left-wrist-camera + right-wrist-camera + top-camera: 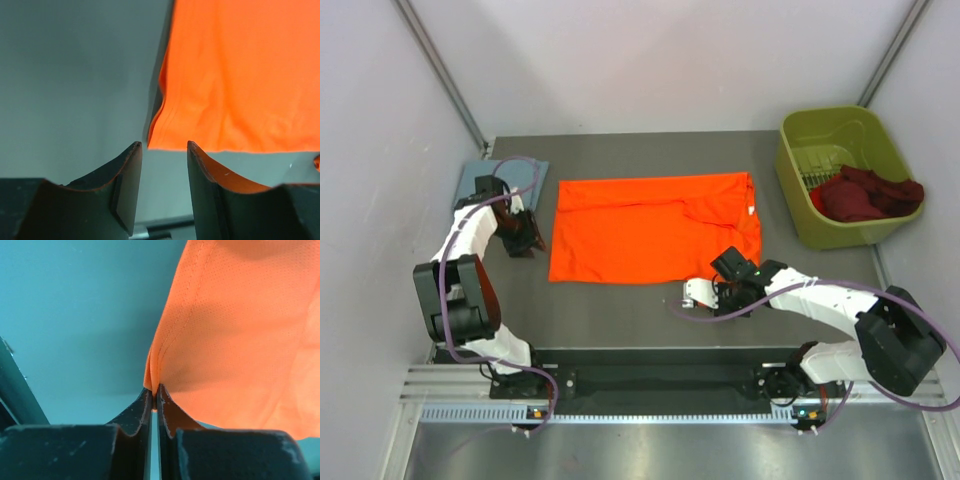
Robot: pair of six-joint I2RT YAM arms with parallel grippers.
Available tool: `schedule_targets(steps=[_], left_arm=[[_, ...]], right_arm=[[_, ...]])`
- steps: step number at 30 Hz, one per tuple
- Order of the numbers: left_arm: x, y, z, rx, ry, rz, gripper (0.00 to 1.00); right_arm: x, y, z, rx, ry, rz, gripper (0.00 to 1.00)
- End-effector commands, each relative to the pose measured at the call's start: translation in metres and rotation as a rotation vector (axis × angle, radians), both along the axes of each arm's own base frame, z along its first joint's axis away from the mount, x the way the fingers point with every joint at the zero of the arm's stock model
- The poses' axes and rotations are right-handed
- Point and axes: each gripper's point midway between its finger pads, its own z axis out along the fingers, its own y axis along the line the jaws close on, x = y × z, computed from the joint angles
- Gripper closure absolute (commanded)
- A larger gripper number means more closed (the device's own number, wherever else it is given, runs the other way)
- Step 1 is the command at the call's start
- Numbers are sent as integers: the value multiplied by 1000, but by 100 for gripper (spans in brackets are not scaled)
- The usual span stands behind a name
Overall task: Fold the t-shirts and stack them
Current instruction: Fold the tshirt
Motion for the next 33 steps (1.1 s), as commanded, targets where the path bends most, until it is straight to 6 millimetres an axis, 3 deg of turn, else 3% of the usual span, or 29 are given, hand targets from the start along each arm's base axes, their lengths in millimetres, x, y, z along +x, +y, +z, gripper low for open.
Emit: schedule_targets(steps=[1,17,33], left_arm=[[-18,-11,-2,-92,51,49,53],[-28,-15,-44,-134,183,46,55],[-32,-14,-64,-147,289,34,64]], right_arm=[[6,6,1,8,-34,17,100],[15,5,3,15,-50,-16,100],[30,11,10,46,-74,-57,100]])
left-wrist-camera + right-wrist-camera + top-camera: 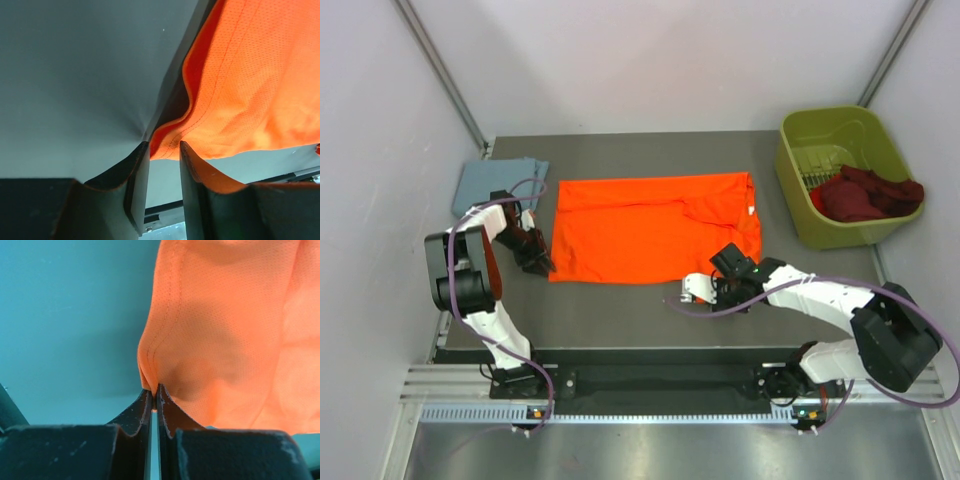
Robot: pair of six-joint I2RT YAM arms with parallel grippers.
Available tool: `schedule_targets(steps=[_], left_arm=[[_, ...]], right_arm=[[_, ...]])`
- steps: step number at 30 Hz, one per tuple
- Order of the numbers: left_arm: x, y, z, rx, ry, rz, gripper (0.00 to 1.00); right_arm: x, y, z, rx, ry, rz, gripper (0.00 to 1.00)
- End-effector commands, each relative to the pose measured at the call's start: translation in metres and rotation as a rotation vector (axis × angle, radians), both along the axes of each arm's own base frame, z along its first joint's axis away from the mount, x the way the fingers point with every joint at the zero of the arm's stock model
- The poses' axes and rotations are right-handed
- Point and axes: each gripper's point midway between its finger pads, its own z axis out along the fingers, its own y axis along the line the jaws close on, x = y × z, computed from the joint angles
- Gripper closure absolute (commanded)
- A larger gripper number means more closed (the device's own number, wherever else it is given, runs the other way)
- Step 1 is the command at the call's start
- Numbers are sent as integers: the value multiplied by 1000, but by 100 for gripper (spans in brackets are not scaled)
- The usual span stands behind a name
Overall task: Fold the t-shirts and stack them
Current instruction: Fold the tshirt
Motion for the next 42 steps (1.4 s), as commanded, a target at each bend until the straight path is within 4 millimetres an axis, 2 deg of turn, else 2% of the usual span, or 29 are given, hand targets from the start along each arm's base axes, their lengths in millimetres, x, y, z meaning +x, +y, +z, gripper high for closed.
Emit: schedule_targets(steps=[1,5,8,10,12,14,18,20,27,32,35,37,39,41,42], left_arm=[[3,1,6,-8,-3,-6,65],[-4,-2,2,-17,14,-8,66],[-9,-3,4,-23,24,-10,71],[-10,-3,6,-24,22,-13,78],[-11,-4,8,-31,24,-18,93],[-11,-6,10,-40,19,-18,100],[-9,-8,16,-55,5,-25,100],[-6,-8,25,-59,-5,-45,100],[21,-5,60,-74,-77,-94,100],[40,-3,65,-76,-112,-120,100],[64,4,67,-61,-143,-144,100],[75,7,67,-50,-160,-162,100],[91,10,66,-47,-173,-174,100],[98,11,65,-44,-177,-201,100],[108,10,65,-47,-185,-205,100]], right_arm=[[16,10,9,43,-39,-21,100],[18,11,8,43,-41,-25,100],[20,11,9,46,-45,-28,100],[22,12,10,50,-50,-32,100],[25,12,11,52,-55,-43,100],[34,13,17,65,-72,-68,100],[53,9,31,78,-98,-125,100],[68,6,44,92,-129,-161,100],[110,-1,84,159,-223,-274,100],[134,2,105,187,-279,-297,100],[160,2,122,211,-343,-329,100],[171,0,124,213,-352,-349,100],[188,-3,138,235,-390,-384,100],[202,-5,141,239,-404,-407,100],[213,-6,151,251,-430,-422,100]])
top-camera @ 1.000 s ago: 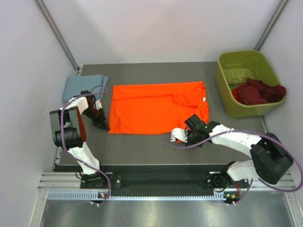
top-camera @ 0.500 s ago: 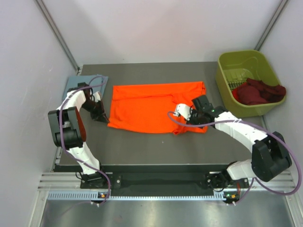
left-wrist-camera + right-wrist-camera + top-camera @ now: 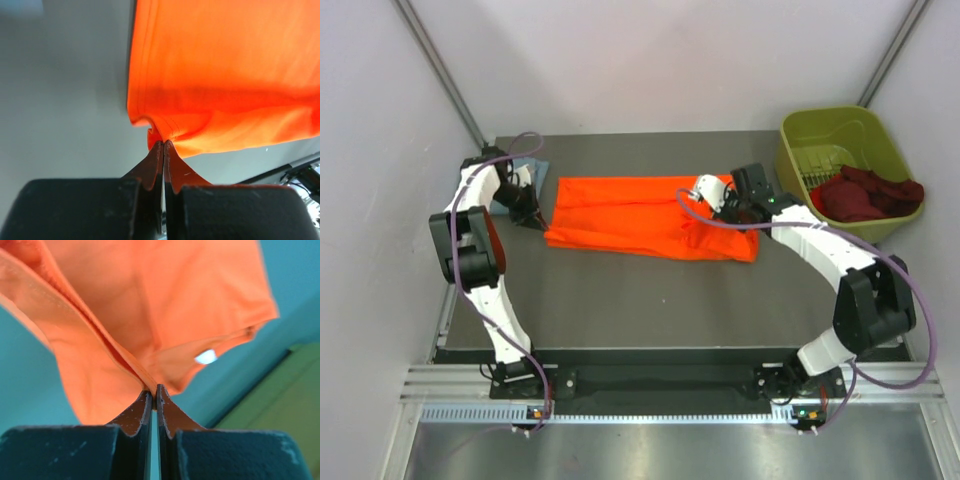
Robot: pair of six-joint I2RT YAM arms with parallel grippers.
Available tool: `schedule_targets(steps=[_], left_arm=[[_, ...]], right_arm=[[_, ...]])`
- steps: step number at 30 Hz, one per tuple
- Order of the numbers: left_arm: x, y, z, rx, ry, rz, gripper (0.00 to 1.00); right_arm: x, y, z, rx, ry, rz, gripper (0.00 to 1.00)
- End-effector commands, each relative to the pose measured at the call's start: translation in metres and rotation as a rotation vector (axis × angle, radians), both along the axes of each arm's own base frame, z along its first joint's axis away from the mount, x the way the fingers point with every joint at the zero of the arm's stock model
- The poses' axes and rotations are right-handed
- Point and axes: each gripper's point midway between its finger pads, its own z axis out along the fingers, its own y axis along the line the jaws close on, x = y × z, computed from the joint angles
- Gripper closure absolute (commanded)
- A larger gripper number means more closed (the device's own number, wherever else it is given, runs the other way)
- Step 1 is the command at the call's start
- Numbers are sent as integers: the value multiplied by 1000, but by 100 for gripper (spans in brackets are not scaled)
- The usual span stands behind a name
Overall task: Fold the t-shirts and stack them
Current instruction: Fold the tshirt
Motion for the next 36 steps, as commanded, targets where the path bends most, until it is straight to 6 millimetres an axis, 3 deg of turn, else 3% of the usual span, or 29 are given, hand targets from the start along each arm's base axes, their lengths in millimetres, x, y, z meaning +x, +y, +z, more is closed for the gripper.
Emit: schedule_targets(steps=[1,6,15,22,36], left_arm=[[18,-2,8,-10,-35,-54,100],[47,-8,7,4,-84,-83,100],[102,-17,8,30,-211,-108,100],[117,-11,3,52,-217,-60,100],[135,0,-2,117,-243,-18,100]], right_arm=[[44,-1,36,54,-122,-69,100],[84,-8,53,66,-185,-134,100],[125,-2,35,56,-164,-156,100],[137,0,21,48,-147,-173,100],[165,3,16,52,-172,-206,100]])
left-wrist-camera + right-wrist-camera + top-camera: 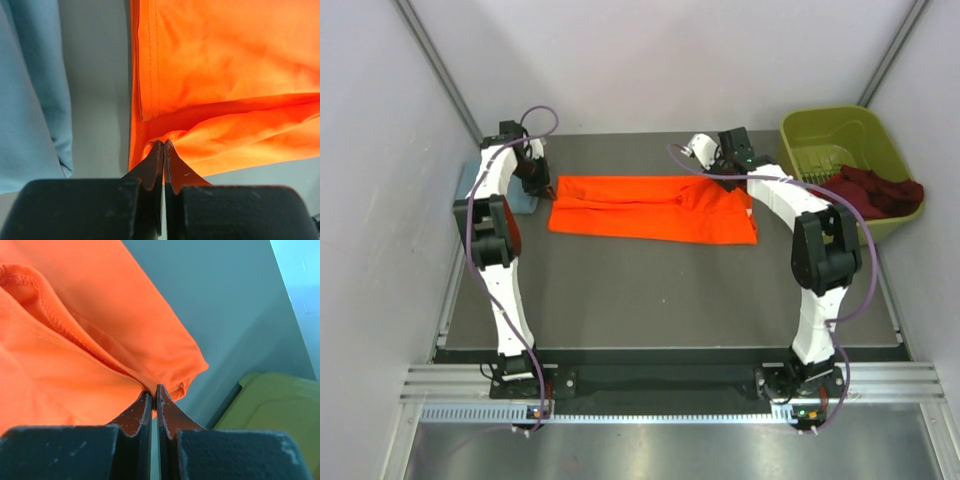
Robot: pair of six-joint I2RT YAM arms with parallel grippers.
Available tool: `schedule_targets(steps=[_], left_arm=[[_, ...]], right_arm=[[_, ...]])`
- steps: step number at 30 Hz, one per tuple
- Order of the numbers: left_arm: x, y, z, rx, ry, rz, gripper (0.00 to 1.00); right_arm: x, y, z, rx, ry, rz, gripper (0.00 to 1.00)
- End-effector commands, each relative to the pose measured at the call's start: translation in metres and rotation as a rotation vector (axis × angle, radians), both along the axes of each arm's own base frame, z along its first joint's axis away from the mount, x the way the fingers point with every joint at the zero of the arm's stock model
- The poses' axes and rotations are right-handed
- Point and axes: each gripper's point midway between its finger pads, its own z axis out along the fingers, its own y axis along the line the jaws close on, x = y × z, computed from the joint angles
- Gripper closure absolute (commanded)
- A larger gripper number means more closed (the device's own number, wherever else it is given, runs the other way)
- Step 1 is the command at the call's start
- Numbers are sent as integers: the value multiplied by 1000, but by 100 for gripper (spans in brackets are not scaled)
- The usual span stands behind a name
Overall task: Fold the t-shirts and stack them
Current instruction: Fold the tshirt
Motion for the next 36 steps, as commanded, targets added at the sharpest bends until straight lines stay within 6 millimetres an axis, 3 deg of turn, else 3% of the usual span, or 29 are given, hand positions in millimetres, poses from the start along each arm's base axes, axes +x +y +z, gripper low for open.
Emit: schedule_targets(steps=[1,3,4,5,6,7,10,12,13,14,16,19,20,25,26,29,31,36], left_arm=[[22,6,8,28,-73,20,100],[22,4,6,37,-69,16,98],[23,6,5,58,-67,26,90],[22,7,5,68,-67,27,69],[23,7,8,77,-74,29,64],[23,8,11,91,-81,30,61],[20,12,31,118,-114,39,51],[16,15,55,137,-154,53,42],[15,15,64,136,-174,45,40],[10,13,79,134,-197,44,38],[2,12,86,131,-203,41,35],[-20,6,79,107,-158,28,34],[-30,2,66,87,-118,19,34],[-51,-14,22,-1,18,-1,35],[-55,-15,6,-5,57,-4,35],[-59,-13,-15,1,116,-13,36],[-55,-11,-23,8,121,-15,36],[-23,-14,-30,36,73,-38,38]], right_arm=[[26,1,16,32,-73,-31,100],[28,1,14,30,-69,-32,100],[29,1,12,25,-71,-36,100],[30,-2,13,12,-82,-53,99],[29,-3,12,5,-86,-65,90],[31,-4,18,8,-109,-78,63],[30,-12,33,14,-156,-133,24],[26,-16,43,18,-177,-158,19],[23,-16,59,44,-204,-172,11],[21,-17,66,55,-215,-179,10],[12,-12,81,96,-227,-187,9],[-2,-3,83,185,-177,-205,8],[-7,6,80,234,-144,-189,8],[-38,36,36,446,100,-255,5],[-47,50,27,507,176,-223,5],[-62,57,-8,604,339,-294,8],[-64,60,-20,629,375,-300,9],[-67,60,-41,603,409,-282,11]])
